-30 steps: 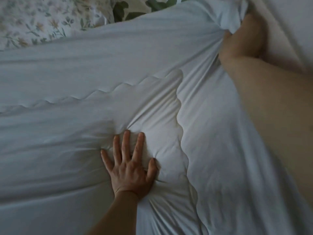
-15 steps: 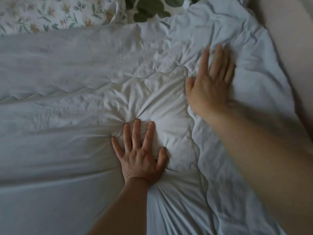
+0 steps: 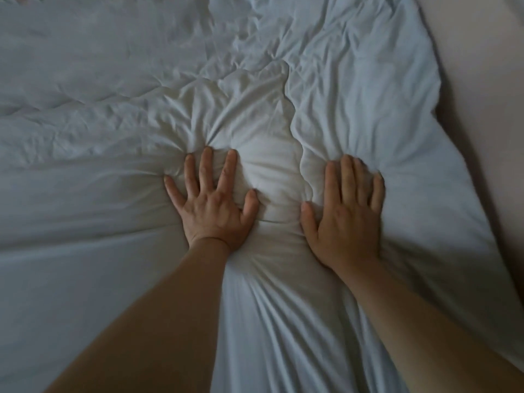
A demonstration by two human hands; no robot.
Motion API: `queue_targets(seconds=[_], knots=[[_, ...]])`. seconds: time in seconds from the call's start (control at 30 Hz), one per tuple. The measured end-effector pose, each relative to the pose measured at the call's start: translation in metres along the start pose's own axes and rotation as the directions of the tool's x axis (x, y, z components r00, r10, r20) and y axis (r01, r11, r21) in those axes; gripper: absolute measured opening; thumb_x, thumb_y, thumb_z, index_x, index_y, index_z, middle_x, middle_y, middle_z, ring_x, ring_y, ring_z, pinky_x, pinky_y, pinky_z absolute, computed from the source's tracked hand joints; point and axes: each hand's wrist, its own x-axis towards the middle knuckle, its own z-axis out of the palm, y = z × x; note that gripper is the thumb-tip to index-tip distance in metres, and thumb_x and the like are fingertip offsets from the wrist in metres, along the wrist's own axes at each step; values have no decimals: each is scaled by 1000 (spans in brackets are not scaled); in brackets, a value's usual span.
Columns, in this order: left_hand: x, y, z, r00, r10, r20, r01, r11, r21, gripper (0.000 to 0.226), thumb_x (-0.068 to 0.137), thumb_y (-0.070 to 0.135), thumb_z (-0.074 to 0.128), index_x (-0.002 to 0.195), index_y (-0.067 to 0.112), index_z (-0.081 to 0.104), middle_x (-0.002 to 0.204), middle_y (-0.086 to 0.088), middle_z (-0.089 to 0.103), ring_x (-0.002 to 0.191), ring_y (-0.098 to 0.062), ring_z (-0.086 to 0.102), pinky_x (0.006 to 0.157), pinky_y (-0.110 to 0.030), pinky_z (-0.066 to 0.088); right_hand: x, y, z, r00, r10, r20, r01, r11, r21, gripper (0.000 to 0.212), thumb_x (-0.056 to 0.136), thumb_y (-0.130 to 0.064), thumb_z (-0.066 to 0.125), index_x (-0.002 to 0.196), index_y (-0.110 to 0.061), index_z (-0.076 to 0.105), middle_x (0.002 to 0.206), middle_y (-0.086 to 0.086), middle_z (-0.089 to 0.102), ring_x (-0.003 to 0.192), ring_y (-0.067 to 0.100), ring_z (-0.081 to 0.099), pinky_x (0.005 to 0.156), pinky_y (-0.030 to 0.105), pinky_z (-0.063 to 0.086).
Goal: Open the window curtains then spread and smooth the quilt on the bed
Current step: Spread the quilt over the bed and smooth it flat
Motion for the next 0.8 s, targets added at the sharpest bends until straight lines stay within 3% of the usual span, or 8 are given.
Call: queue_targets(seconds=[0.57, 0.8], knots=[[-5, -2, 3, 999, 8, -50, -7, 1000, 21, 74, 80, 69, 19, 149, 43, 14, 160, 2, 12, 147, -27, 6, 114, -62, 1, 0, 2, 21, 988, 21, -155, -2, 993, 122, 72, 82, -49, 43, 144, -12, 38, 152, 15, 31, 144, 28, 22, 117, 52, 8], [-5, -4, -2, 999, 30, 37, -29, 999, -20, 68, 88, 67, 25, 149, 45, 9, 161, 4, 5, 148, -23, -2, 114, -61, -5, 3, 2, 26, 983, 19, -181, 3, 993, 122, 71, 83, -49, 41, 143, -11, 39, 151, 16, 34, 143, 29, 25, 116, 54, 10]])
